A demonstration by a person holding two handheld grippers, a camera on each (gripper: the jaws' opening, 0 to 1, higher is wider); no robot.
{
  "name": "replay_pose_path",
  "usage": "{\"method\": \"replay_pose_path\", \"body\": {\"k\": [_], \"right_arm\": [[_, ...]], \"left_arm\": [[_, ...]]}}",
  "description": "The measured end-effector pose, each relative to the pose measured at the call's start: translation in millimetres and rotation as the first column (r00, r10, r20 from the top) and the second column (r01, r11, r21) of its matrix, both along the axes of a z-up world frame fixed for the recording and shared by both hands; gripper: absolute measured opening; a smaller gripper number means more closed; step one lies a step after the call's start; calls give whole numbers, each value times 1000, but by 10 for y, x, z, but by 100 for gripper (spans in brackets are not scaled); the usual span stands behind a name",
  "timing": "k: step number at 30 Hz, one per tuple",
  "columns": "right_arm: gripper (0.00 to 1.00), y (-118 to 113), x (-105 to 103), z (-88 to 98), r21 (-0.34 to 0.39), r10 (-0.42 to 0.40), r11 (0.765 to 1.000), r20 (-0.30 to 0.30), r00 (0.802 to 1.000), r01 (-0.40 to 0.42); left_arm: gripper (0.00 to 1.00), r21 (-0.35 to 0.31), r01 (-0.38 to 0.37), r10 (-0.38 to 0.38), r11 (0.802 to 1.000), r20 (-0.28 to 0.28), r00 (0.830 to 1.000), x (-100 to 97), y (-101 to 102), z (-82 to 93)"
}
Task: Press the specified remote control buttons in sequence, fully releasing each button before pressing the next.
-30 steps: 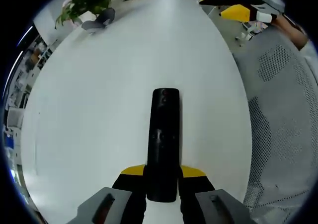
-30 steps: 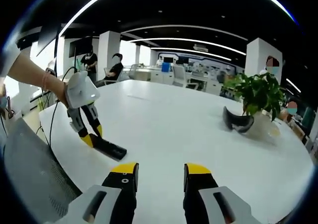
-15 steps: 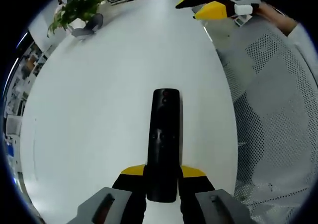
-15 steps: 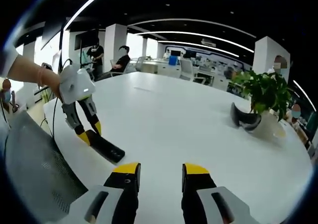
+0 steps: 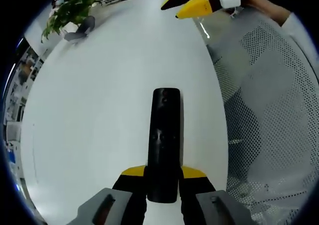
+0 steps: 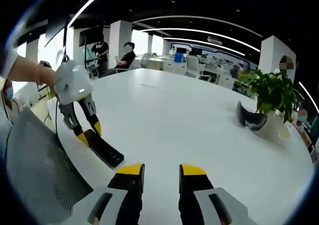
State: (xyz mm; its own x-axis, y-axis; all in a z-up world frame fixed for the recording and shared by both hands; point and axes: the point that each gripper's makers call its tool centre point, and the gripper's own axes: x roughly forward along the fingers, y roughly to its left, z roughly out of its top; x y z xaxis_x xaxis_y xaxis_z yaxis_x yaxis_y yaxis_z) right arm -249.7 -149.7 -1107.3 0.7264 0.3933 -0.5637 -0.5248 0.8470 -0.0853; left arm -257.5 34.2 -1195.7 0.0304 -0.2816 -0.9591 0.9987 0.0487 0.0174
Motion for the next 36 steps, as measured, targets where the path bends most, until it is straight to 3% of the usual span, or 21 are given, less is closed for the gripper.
{"method": "replay_pose_path", "body": {"k": [15, 28, 31, 36], "right_arm": [[21, 57, -31, -41, -13, 35, 999, -21, 999, -35], [14, 181, -100, -116, -20, 105, 994, -63, 992, -107], [14, 309, -186, -163, 29, 175, 985, -118, 977, -172], [10, 539, -369, -234, 113, 297, 954, -240, 924, -277]], "left_arm": [[23, -35, -9, 9, 999, -3, 1000, -205, -18, 3], [23, -18, 10, -10, 1000, -7, 1000, -282, -24, 1], [23, -26, -1, 1, 1000, -11, 1000, -281, -23, 2], [24, -23, -3, 3, 1000, -3, 1000, -286, -26, 1]]}}
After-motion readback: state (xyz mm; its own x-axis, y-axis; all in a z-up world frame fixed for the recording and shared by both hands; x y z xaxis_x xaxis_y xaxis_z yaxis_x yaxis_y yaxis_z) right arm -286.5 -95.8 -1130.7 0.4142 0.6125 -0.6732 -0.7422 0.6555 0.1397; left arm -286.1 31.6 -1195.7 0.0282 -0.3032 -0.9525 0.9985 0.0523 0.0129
